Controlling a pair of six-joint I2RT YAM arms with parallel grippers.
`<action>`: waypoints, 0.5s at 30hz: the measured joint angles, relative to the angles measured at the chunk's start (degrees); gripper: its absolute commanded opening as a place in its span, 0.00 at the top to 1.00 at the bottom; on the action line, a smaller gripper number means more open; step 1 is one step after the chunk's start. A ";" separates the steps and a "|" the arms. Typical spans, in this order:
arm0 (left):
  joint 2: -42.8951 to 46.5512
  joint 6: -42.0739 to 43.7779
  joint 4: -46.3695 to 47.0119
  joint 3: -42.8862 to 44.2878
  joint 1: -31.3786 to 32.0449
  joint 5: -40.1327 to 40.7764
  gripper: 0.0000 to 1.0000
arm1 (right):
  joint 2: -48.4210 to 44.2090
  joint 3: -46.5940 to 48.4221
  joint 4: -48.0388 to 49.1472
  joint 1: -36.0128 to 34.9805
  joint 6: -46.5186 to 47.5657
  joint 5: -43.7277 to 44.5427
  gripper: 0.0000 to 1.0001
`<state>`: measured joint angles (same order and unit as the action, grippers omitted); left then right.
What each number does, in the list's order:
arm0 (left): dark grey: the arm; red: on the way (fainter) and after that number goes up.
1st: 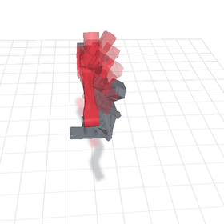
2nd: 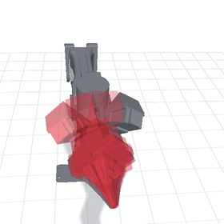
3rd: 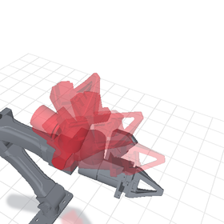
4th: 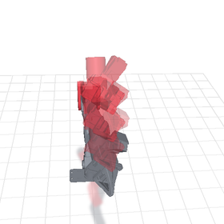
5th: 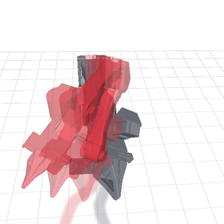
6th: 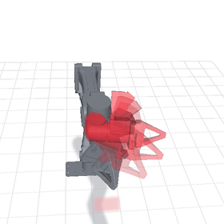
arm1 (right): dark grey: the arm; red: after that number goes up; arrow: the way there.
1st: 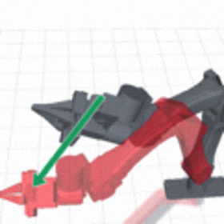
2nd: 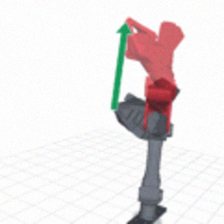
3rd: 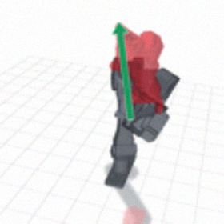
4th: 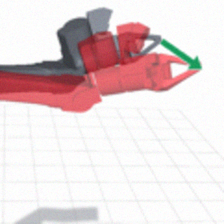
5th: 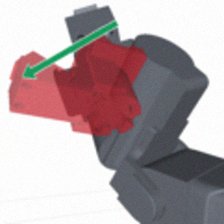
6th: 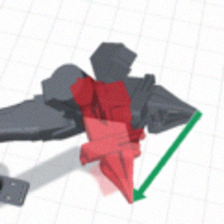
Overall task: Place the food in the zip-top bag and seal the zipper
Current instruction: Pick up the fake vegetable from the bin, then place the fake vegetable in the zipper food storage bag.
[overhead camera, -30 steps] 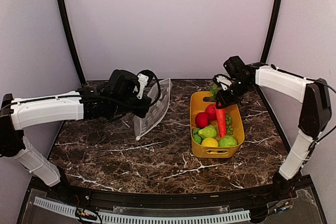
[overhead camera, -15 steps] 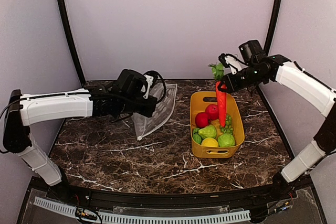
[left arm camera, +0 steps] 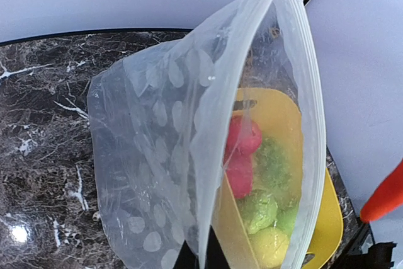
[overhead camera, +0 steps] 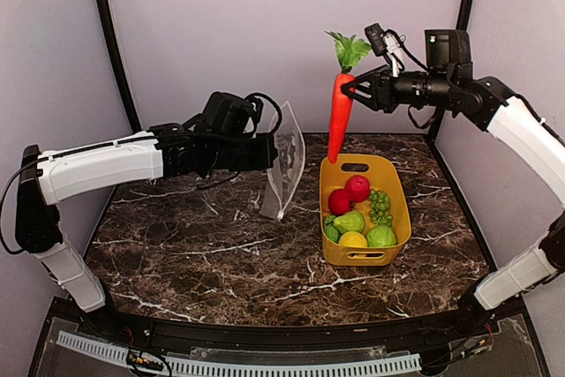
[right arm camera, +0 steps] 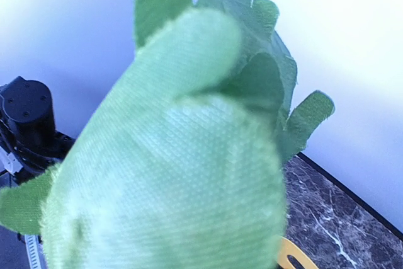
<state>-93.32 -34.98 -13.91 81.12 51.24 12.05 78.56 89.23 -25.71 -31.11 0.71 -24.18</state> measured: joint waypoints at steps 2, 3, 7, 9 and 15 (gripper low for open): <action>-1.64 -2.64 -0.46 2.47 0.00 -0.72 0.99 | 2.25 3.02 1.05 -1.05 -1.31 -2.10 0.97; -2.29 -3.67 -0.72 3.48 0.00 -0.92 0.99 | 3.39 4.42 1.66 -1.38 -2.01 -3.17 0.97; -3.98 -6.49 -1.64 6.21 0.00 -1.77 0.99 | 8.09 10.29 3.45 -2.51 -4.28 -5.73 0.99; -4.48 -7.48 -2.01 7.04 0.00 -2.34 0.99 | 10.10 12.44 4.37 -3.61 -4.55 -5.90 0.98; -4.59 -9.66 -2.47 8.20 0.00 -4.28 0.99 | 14.27 13.42 7.34 -5.53 -4.24 -5.33 0.99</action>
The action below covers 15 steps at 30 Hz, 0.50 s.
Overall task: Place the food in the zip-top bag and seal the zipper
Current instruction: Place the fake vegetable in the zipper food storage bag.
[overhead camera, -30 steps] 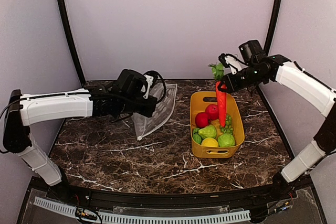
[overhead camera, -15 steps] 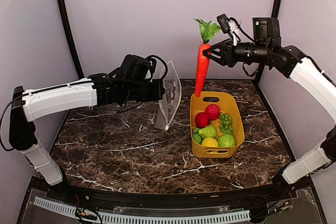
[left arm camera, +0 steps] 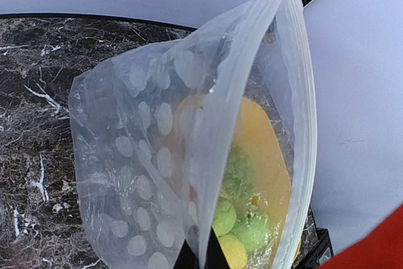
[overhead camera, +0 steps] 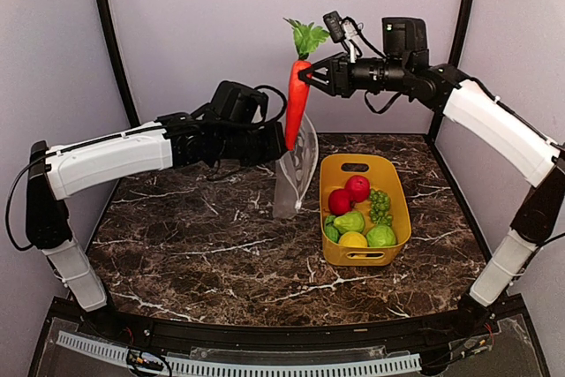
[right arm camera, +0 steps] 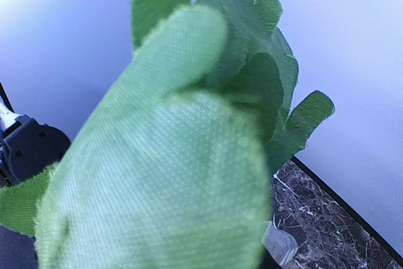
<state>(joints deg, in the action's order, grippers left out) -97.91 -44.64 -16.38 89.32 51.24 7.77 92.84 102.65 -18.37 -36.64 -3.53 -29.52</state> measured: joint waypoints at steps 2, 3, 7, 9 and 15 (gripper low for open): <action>0.24 -0.26 -0.02 0.00 0.00 -0.09 0.99 | 1.38 0.00 0.48 -0.02 0.35 1.38 0.99; 0.46 -0.39 -0.04 0.00 0.00 -0.07 0.99 | 1.92 -0.07 0.61 -0.09 0.70 2.23 0.99; 1.75 -0.31 -0.17 0.00 0.00 0.39 0.99 | 2.51 -1.14 1.88 -0.07 1.86 5.46 0.99; 2.40 -0.17 -0.17 0.00 0.00 0.59 0.99 | 2.51 -1.68 2.51 -0.13 2.19 6.45 0.99; 3.23 -0.61 0.94 -0.48 -0.02 1.07 0.99 | 2.51 -2.99 1.60 -2.32 2.58 8.59 0.98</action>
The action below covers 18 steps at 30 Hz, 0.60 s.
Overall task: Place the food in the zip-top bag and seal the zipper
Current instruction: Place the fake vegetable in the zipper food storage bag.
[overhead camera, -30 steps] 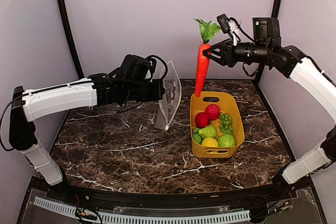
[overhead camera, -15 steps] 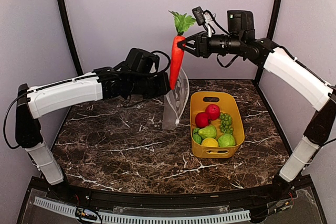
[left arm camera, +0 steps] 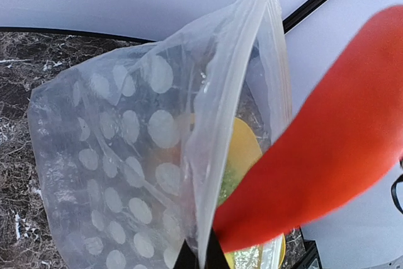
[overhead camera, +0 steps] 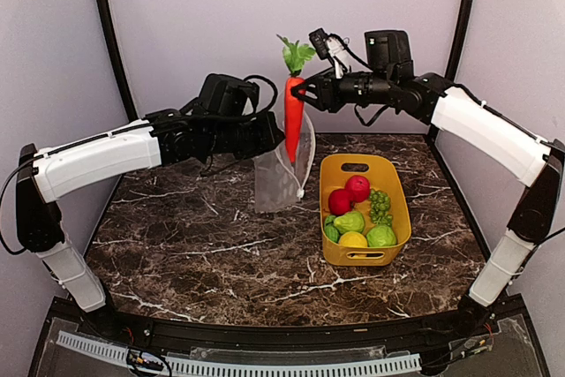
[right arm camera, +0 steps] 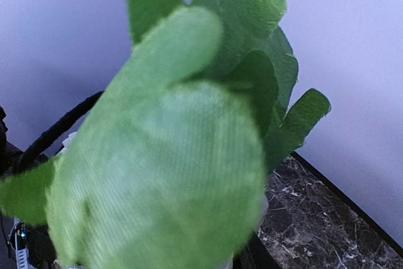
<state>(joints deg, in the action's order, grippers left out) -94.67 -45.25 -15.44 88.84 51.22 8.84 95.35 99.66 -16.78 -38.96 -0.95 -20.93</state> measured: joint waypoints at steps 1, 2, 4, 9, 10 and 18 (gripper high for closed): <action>0.00 -0.22 0.37 -0.28 0.00 0.07 0.99 | 0.00 -0.17 -0.52 -0.94 0.02 0.48 0.99; 0.09 -0.44 0.83 -0.85 0.00 0.22 0.99 | 0.00 -0.42 -1.18 -1.79 -0.33 0.50 0.99; 0.13 -0.92 1.60 -2.19 -0.13 0.61 0.99 | -0.11 -1.42 -2.27 -3.34 -1.66 0.94 0.99; 0.20 -1.75 3.80 -5.46 -0.22 2.12 0.99 | -0.50 -6.14 -5.16 -4.70 -5.73 2.12 0.98; 0.31 -1.81 4.70 -6.32 -0.22 2.56 0.99 | -0.50 -6.78 -5.79 -4.70 -6.29 2.40 0.98; 1.92 -2.21 10.19 -11.30 -0.20 3.48 0.99 | -0.31 -9.55 -8.83 -4.70 -13.55 5.42 0.93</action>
<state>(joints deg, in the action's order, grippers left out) -92.75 -47.46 -5.26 77.54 51.03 12.32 95.04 90.11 -25.61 -43.66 -14.50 -15.51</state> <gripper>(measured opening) 0.010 0.339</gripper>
